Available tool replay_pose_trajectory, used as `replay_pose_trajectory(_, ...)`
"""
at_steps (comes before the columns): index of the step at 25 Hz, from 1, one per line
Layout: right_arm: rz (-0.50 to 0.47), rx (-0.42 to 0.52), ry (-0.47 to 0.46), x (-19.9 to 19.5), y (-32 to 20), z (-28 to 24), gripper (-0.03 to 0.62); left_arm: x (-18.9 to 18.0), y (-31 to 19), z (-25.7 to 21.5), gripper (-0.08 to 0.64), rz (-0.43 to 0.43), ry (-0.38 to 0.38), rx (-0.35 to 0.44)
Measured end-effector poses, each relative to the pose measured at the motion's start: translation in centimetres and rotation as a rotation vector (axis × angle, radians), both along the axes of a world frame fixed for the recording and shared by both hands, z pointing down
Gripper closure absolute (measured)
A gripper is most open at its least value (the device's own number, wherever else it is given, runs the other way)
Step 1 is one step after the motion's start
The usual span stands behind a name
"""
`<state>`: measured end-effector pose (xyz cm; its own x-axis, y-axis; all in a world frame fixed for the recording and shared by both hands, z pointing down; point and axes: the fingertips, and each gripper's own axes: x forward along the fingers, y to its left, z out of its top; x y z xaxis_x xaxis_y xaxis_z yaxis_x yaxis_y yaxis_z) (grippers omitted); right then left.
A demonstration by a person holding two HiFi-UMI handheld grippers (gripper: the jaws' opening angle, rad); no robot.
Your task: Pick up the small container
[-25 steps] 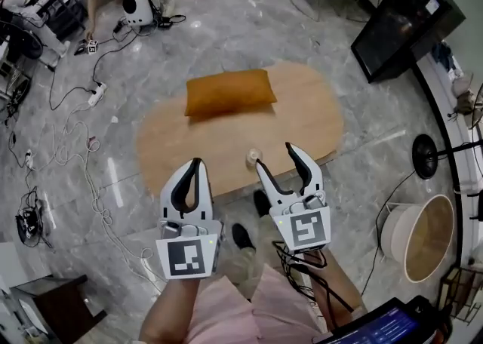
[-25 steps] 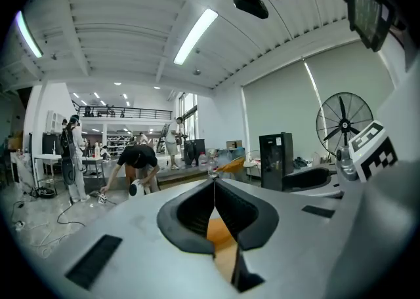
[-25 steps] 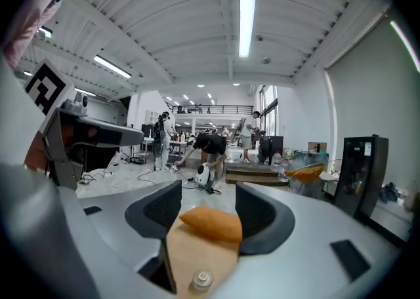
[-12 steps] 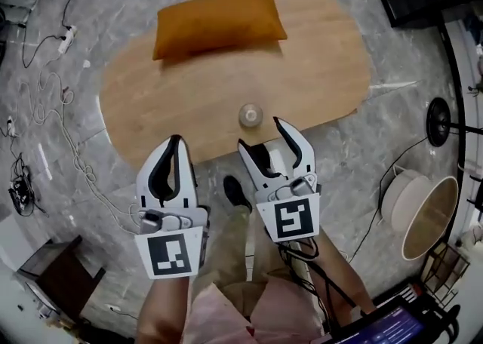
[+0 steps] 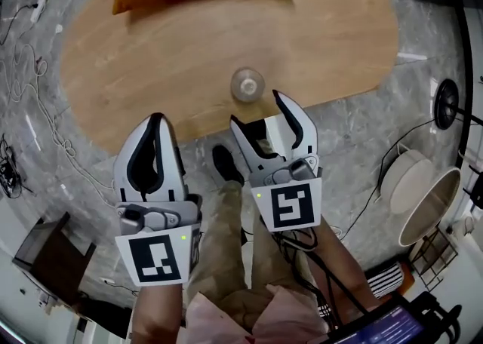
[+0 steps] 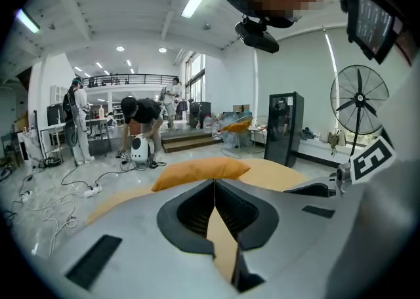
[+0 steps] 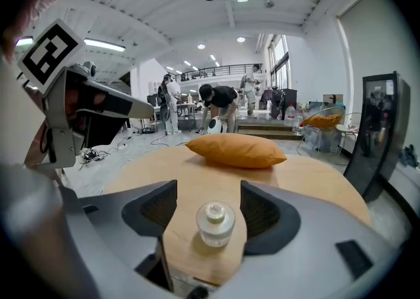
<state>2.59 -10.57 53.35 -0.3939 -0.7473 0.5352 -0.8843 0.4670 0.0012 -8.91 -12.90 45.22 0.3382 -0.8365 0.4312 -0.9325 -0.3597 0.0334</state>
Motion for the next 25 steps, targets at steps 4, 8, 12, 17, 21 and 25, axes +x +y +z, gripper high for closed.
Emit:
replay_pose_trajectory(4,0.001,-0.014,0.001,-0.2,-1.2,2.5,0.279,0.1,-1.3,1.4,0.546,-0.007,0.021,0.018)
replay_pose_trajectory(8,-0.016,-0.030,0.011,1.9,-2.4,6.2,0.254,2.7,-1.9,4.4,0.546,-0.011,0.018,-0.011)
replay_pose_trajectory(12,-0.019,-0.047,0.012,4.1,-3.3,8.5,0.249,5.2,-2.7,5.7,0.546,-0.018,0.046,-0.011)
replay_pose_trajectory(17,-0.045,-0.058,0.006,-0.7,-3.7,9.5,0.242,0.7,-2.2,7.2,0.546,-0.039,0.043,-0.054)
replay_pose_trajectory(21,-0.075,-0.071,0.015,-1.9,-4.0,10.7,0.239,0.0,-1.9,8.5,0.546,-0.045,0.046,-0.084)
replay_pose_trajectory(25,-0.103,-0.083,0.021,-1.8,-4.1,12.2,0.238,0.6,-1.7,10.0,0.546,-0.049,0.032,-0.113)
